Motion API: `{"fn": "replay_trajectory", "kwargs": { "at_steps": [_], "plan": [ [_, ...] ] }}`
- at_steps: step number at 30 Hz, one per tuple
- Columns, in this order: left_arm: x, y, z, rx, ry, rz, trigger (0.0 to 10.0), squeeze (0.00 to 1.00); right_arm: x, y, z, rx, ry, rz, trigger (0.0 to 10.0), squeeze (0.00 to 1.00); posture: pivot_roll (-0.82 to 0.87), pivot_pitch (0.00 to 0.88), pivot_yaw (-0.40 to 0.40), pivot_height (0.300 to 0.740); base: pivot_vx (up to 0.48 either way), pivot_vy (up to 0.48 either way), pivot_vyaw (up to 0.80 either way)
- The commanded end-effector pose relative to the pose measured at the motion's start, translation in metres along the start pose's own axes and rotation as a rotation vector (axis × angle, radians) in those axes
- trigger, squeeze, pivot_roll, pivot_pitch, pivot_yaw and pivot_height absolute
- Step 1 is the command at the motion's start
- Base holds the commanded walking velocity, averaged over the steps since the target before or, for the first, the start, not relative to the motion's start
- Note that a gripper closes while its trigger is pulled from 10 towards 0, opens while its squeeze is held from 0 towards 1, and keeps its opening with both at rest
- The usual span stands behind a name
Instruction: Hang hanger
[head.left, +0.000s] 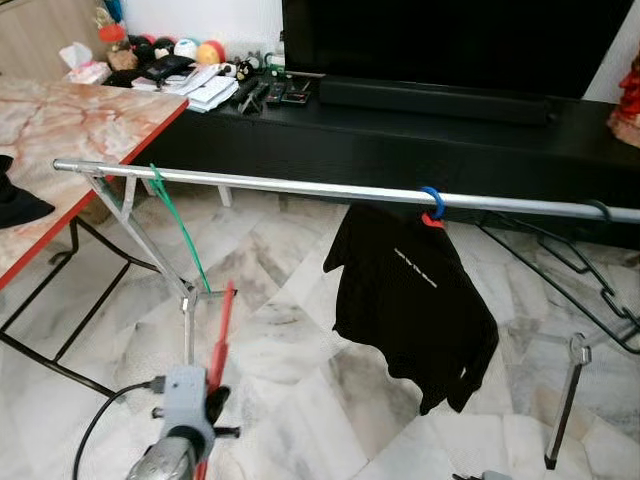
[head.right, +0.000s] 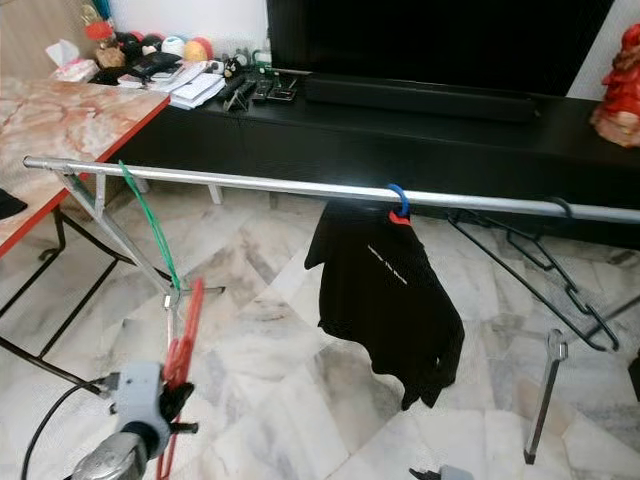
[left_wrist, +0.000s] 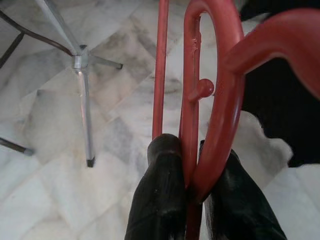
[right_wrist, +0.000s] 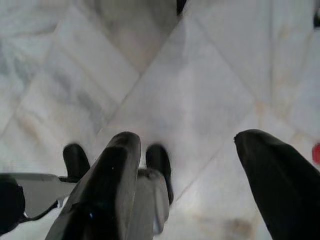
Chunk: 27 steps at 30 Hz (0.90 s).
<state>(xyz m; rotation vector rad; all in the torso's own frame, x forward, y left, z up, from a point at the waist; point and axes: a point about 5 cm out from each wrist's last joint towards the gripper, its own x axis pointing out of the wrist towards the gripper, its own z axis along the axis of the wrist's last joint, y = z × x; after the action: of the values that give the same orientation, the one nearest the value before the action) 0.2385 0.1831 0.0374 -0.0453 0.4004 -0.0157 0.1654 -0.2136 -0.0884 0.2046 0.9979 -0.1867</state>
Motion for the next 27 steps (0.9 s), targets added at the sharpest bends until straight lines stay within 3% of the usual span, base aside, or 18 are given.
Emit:
{"fn": "replay_trajectory", "kwargs": {
  "at_steps": [1,15,19,22,27],
  "plan": [
    [-0.002,0.004,-0.003,-0.007,0.013,0.015,10.0,0.0,-0.001,0.002,-0.007,0.004,0.015,0.008,10.0,0.0,0.02,0.141,-0.007,0.74,0.349,0.0,0.0],
    [-0.002,0.001,-0.003,0.019,0.014,-0.005,10.0,0.0,-0.001,0.003,-0.007,-0.009,0.011,0.024,10.0,0.0,0.02,0.138,-0.016,0.74,0.345,0.0,0.0],
    [-0.002,-0.008,-0.004,0.064,0.03,-0.084,10.0,0.0,-0.001,0.004,-0.007,-0.018,0.014,0.029,10.0,0.0,0.02,0.138,-0.016,0.74,0.086,0.0,0.0],
    [-0.003,-0.009,-0.005,0.175,0.044,-0.133,10.0,0.0,-0.001,0.005,-0.008,-0.035,0.018,0.04,10.0,0.0,0.02,0.137,-0.018,0.74,0.0,0.0,0.0],
    [-0.002,-0.001,-0.002,0.184,0.042,-0.111,10.0,0.0,-0.001,0.005,-0.008,-0.036,0.019,0.042,10.0,0.0,0.03,0.139,-0.021,0.74,0.0,0.0,0.0]
  ]
}}
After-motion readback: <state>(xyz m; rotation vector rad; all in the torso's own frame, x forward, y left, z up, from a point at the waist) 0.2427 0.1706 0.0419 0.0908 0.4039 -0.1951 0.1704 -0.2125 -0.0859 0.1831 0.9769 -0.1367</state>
